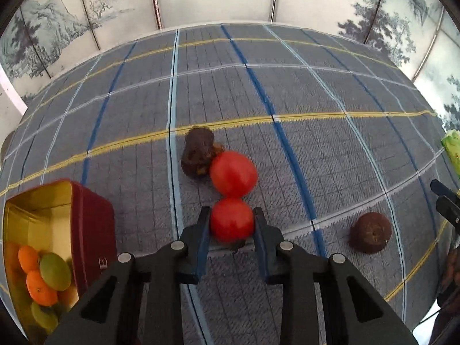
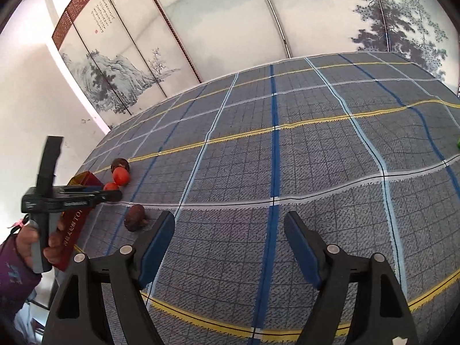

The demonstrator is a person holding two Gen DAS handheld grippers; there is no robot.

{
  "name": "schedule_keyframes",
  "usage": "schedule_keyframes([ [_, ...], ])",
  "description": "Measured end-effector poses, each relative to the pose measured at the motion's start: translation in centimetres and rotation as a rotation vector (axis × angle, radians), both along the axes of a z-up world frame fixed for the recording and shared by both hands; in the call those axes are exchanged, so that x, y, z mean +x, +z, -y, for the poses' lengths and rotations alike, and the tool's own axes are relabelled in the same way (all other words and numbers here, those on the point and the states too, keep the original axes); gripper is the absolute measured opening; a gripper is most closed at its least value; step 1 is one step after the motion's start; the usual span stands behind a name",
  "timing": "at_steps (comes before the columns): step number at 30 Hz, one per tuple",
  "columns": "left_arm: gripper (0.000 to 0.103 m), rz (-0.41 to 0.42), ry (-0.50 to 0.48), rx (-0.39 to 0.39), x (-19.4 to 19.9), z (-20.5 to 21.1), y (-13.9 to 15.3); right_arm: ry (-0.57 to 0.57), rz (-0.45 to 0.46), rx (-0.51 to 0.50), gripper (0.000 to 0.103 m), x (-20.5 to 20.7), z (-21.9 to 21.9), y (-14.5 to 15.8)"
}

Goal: Organize fruits
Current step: 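Grasp the red tomato with the left gripper, then grasp the brown dried fruit with the right gripper while the left gripper carries the tomato, then lower the tomato into the tin and open the left gripper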

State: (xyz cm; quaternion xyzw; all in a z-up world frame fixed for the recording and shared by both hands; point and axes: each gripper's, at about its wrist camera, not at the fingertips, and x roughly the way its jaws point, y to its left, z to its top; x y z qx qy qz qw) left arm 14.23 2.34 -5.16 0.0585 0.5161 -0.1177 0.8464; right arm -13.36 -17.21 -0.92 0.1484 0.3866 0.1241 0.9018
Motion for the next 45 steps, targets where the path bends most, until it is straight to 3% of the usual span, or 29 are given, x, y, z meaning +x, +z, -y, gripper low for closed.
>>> schedule_keyframes([
  [8,0.029,0.07,0.018,-0.073,-7.0,-0.2,3.5,0.009,-0.004,-0.032,0.076,0.2,-0.6,0.1],
  [10,0.029,0.073,0.011,-0.081,-8.4,-0.2,4.4,0.06,0.01,-0.068,0.076,0.0,-1.9,0.4],
  [14,0.029,0.057,0.018,-0.13,-10.4,-0.9,5.8,0.216,0.027,-0.045,0.076,-0.2,-5.9,1.1],
  [18,0.029,0.048,0.022,-0.165,-11.7,-1.7,6.6,0.316,0.036,-0.112,0.076,0.7,-10.0,1.2],
  [24,0.029,0.069,0.027,-0.163,-13.1,-2.2,7.2,0.377,0.018,-0.221,0.074,3.1,-14.1,0.1],
  [25,0.029,0.073,0.031,-0.161,-13.3,-2.4,7.3,0.387,0.007,-0.233,0.062,3.5,-14.7,-0.2],
  [26,0.029,0.077,0.039,-0.164,-13.6,-2.8,7.4,0.395,-0.005,-0.254,0.032,3.9,-15.3,-0.5],
  [29,0.029,0.089,0.071,-0.179,-14.3,-4.3,7.7,0.397,-0.016,-0.286,0.031,4.0,-15.9,-1.1],
  [33,0.029,0.108,0.11,-0.15,-15.2,-6.3,7.8,0.297,0.001,-0.237,0.031,4.0,-13.7,-0.4],
  [39,0.029,0.164,0.172,-0.093,-16.2,-8.9,7.9,-0.042,-0.024,-0.065,0.031,4.8,-5.0,-0.3],
  [45,0.029,0.181,0.228,-0.074,-16.6,-11.4,7.0,-0.026,-0.073,-0.127,0.031,5.7,-5.8,-0.8],
])
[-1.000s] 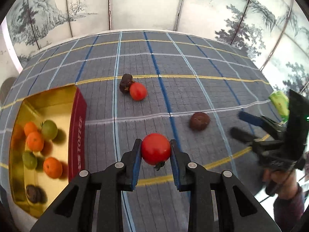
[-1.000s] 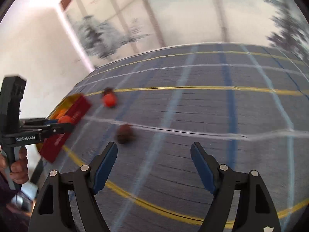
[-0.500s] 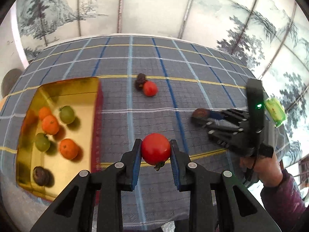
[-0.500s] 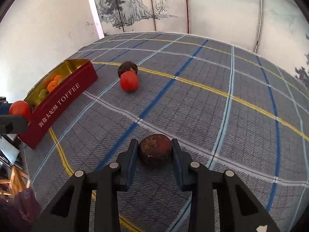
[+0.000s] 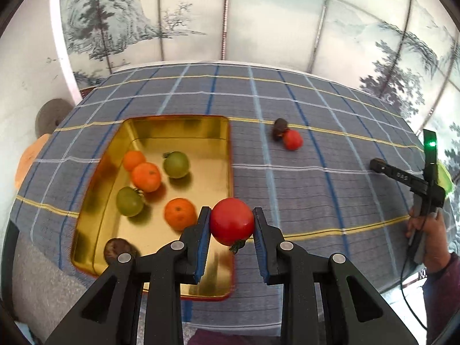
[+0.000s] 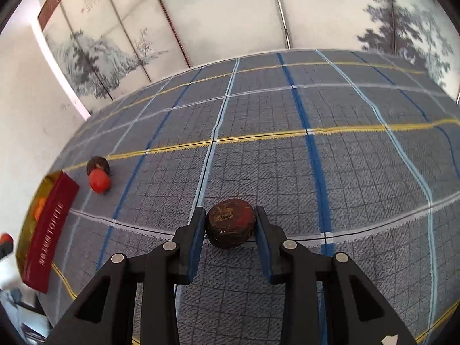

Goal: Organize fruits
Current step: 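Lower the tomato into the tin and open the left gripper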

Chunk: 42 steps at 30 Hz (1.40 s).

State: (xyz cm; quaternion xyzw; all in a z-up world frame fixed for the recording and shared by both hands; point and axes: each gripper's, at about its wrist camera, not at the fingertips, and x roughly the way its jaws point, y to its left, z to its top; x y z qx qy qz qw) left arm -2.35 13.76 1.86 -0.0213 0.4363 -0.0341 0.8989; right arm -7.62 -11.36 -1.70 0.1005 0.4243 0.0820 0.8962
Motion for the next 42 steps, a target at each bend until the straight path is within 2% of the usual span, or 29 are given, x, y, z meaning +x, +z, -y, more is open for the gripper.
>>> schedule_keyframes([
  [6,0.029,-0.002,0.027,0.05,-0.2,-1.1,-1.2,0.0,-0.001,-0.005,0.031,0.1,-0.1,0.1],
  [14,0.03,-0.021,0.048,0.072,-0.1,-2.5,-2.7,0.0,-0.001,-0.004,0.032,0.0,0.0,0.0],
  [25,0.03,-0.043,0.09,0.052,-0.2,-4.5,-4.1,0.0,-0.001,-0.002,0.032,0.0,0.1,0.1],
  [31,0.03,-0.066,0.11,-0.011,-0.3,-5.9,-4.6,0.0,-0.001,0.001,0.032,0.1,0.1,0.0],
  [42,0.03,-0.056,0.082,-0.013,-0.4,-5.0,-4.4,0.0,-0.001,0.002,0.032,0.1,0.2,0.0],
])
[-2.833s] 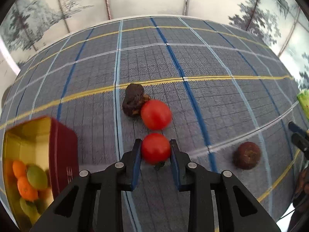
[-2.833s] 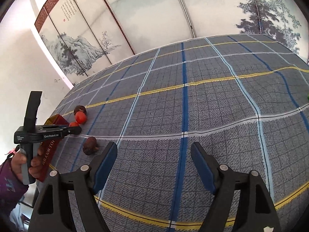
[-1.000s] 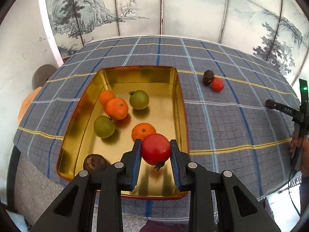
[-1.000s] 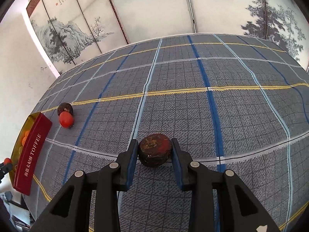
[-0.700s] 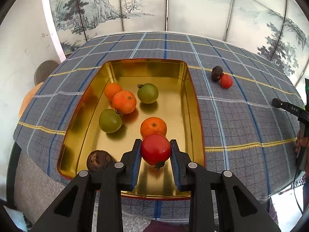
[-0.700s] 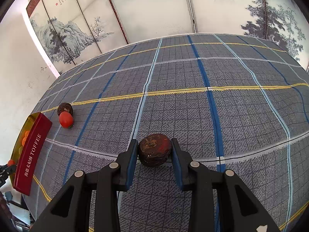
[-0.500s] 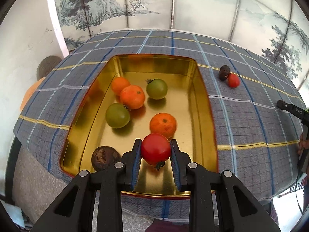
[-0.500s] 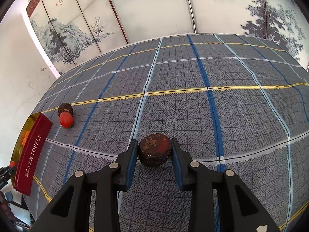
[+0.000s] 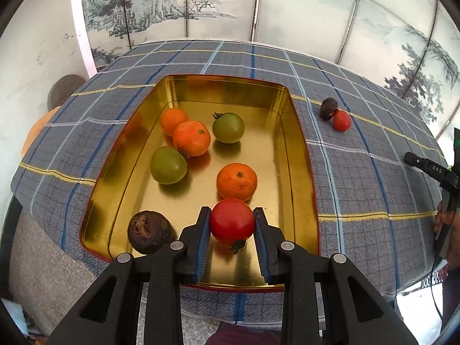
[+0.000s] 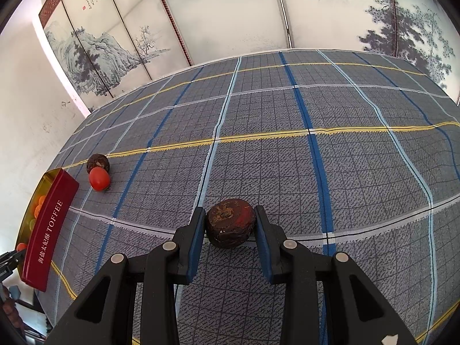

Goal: Organize fruits
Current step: 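Lower the tomato into the tin and open the left gripper, then carry the brown fruit into the tin and open the right gripper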

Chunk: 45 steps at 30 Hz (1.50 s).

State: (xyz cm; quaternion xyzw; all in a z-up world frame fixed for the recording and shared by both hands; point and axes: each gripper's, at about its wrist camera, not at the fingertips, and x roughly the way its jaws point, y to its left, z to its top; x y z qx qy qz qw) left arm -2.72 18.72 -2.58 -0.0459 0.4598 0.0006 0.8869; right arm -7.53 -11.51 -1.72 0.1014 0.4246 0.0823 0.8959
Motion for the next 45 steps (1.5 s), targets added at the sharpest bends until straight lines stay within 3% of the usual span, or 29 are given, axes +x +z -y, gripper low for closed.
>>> schedule_keyframes([
  [12,0.031,0.0,-0.024,-0.009,-0.2,0.4,0.2,0.0,0.0,0.0,0.032,0.0,0.0,0.0],
  [15,0.044,0.019,-0.043,-0.005,-0.4,0.8,0.7,0.0,0.0,0.0,0.032,0.0,0.0,0.0],
  [17,0.066,0.052,-0.044,0.013,-0.8,1.1,1.2,0.0,0.0,0.0,0.032,0.0,0.0,0.0],
  [18,0.067,0.078,-0.038,0.034,-1.1,1.2,1.5,0.0,0.0,0.0,0.032,0.0,0.0,0.0],
  [23,0.068,0.122,-0.029,0.136,-1.6,2.2,2.0,0.0,0.0,-0.001,0.032,0.0,0.0,0.0],
  [35,0.068,0.132,-0.007,0.199,-3.0,1.9,2.3,0.016,-0.001,-0.064,0.032,-0.2,-1.0,0.0],
  [45,0.068,0.137,0.013,0.231,-3.7,1.2,2.1,0.081,0.007,-0.066,0.032,-3.3,-4.3,0.3],
])
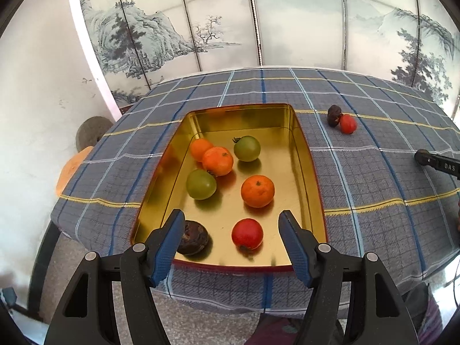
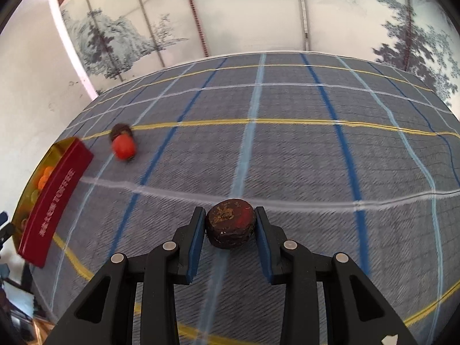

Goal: Organize fruits
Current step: 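Carry the brown fruit into the tin and open the right gripper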

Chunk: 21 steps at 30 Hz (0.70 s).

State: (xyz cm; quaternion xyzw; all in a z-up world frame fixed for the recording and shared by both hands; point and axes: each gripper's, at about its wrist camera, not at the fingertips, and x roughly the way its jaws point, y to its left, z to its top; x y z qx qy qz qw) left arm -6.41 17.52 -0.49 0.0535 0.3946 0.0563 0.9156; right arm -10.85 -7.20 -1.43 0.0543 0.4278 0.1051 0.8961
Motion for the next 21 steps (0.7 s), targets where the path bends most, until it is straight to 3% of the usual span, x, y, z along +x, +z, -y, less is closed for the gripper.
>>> schedule_keyframes([
  [7,0.068,0.003,0.02,0.001,-0.5,-1.0,-0.1,0.111,0.007,0.027,0.032,-2.3,-4.6,0.8],
  [21,0.068,0.014,0.086,0.017,-1.7,-4.3,-0.8,0.439,0.066,0.077,0.032,-5.0,-17.9,6.1],
])
